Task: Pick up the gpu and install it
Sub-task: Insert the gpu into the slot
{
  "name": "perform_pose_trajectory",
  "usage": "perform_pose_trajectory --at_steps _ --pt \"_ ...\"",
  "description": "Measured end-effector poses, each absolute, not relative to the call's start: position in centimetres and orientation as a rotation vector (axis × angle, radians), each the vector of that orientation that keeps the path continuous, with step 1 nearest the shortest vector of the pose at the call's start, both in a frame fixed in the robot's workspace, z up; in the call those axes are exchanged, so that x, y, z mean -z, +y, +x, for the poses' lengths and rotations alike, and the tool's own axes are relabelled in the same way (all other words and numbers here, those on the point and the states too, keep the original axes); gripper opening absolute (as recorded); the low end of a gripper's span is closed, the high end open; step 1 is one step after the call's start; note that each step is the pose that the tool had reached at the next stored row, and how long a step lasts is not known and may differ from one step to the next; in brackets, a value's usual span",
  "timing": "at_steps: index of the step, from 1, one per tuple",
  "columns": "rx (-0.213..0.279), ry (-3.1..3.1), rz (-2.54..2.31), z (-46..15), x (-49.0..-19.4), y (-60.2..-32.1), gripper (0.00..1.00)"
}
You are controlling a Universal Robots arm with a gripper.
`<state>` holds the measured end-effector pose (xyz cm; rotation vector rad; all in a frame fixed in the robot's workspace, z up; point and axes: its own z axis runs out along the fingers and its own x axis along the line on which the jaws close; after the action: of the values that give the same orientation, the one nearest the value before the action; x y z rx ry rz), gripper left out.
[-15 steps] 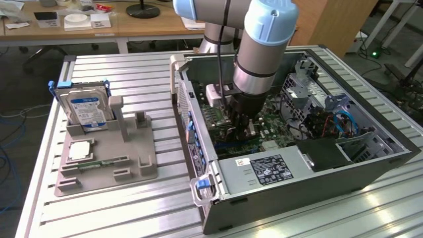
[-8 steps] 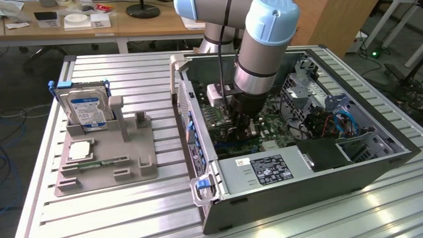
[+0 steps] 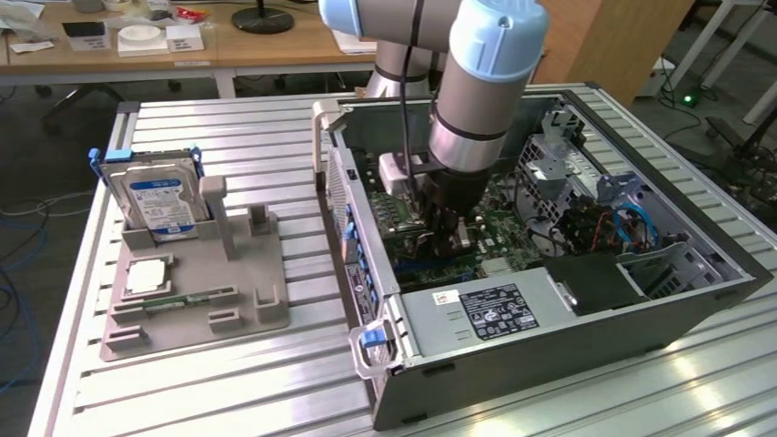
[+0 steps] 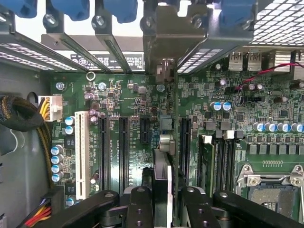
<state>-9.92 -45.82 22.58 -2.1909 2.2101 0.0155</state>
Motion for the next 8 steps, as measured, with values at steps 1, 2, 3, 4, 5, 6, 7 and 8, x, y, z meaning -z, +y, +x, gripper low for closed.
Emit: perform_pose_trajectory --at_steps 1,2,3,4,5,6,7,8 --pt "-0.015 2.210 -2.191 -9.93 -22.59 -45.75 0.27" --pt "-0.015 2.210 -2.191 -9.93 -22.59 -45.71 0.27" --pt "-0.015 2.210 -2.191 -9.92 -22.58 -45.69 0.27" --pt "-0.016 2.210 -2.191 -9.92 -22.58 -45.69 0.27" --pt "-0.016 2.210 -2.191 -9.92 -22.56 -45.68 0.27" --pt "-0.016 2.210 -2.190 -9.92 -22.56 -45.67 0.27" --pt "-0.016 2.210 -2.190 -9.92 -22.56 -45.68 0.27" --pt "-0.016 2.210 -2.190 -9.93 -22.56 -45.68 0.27"
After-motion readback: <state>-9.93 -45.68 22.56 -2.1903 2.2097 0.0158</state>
